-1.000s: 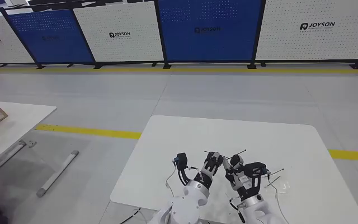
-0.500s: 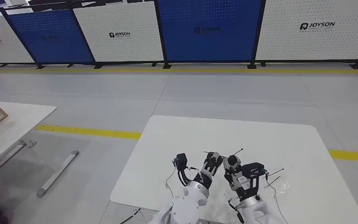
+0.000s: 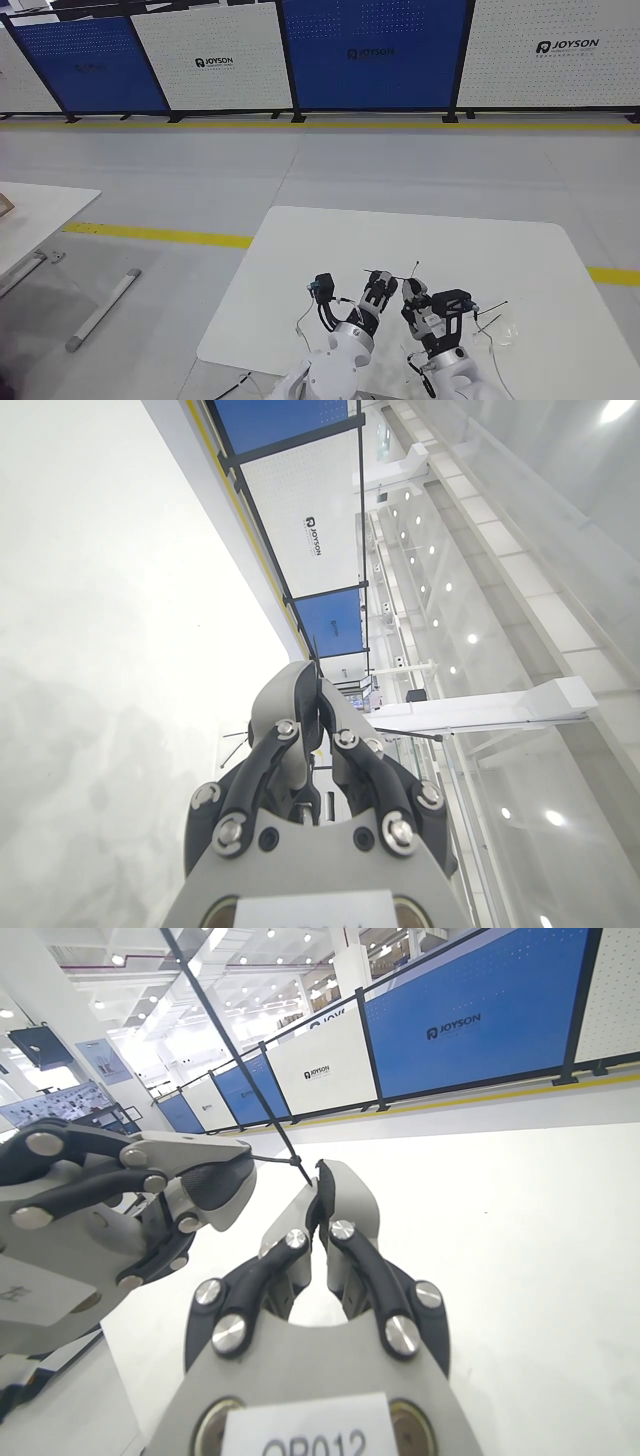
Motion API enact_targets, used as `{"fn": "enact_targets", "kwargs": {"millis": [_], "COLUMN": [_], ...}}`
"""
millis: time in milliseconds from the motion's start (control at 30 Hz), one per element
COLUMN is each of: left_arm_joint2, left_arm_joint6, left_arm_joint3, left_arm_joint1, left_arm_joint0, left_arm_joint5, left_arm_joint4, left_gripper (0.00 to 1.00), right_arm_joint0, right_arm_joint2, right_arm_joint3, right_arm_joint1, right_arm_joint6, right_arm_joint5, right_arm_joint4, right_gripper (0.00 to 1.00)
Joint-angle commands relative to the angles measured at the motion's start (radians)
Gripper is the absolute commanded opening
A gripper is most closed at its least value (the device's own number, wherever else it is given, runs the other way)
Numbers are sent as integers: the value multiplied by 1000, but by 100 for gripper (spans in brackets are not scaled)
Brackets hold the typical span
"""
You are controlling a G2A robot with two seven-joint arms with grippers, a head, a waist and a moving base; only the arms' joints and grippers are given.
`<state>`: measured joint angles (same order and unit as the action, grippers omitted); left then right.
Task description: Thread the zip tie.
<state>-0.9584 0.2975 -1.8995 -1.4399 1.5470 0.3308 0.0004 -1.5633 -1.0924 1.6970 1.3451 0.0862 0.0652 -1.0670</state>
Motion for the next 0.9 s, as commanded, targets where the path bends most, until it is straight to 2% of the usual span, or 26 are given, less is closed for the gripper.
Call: {"fn": "enact_targets", "kwargs": {"millis": [0,233,367,400,667,867], "left_arm_joint2": [0,1,0,0,1,3], "left_arm_joint6": [2,9,12,13,16,12], "left_arm_joint3": [1,-2,-4,-4,1,8], "left_arm_joint1": [-1,-3,-4,-4,-6,-7], "left_arm_joint0": [-2,-2,0,0,1,3], "left_arm_joint5": [0,-4,-8,-8,-7,-8], "left_arm_joint4": [1,0,1,2,7,13], "left_gripper": [0,0,0,0,0,0], "right_arm_joint0": [0,0,5,5,0,-7], "right_arm_joint2": [0,1,7,9,8,3], "right_arm_joint3": [0,0,-6,-8,-2,8], "right_arm_joint1": [0,0,1,1,1,0], "right_arm_joint6": [0,-10,-35,-37,-28,-17], "right_arm_joint5": [-1,-4,-10,-11,-6,-5], "right_arm_joint4": [-3,-7,-19,-21,-19,-16], "right_gripper": [0,0,26,27,28,25]}}
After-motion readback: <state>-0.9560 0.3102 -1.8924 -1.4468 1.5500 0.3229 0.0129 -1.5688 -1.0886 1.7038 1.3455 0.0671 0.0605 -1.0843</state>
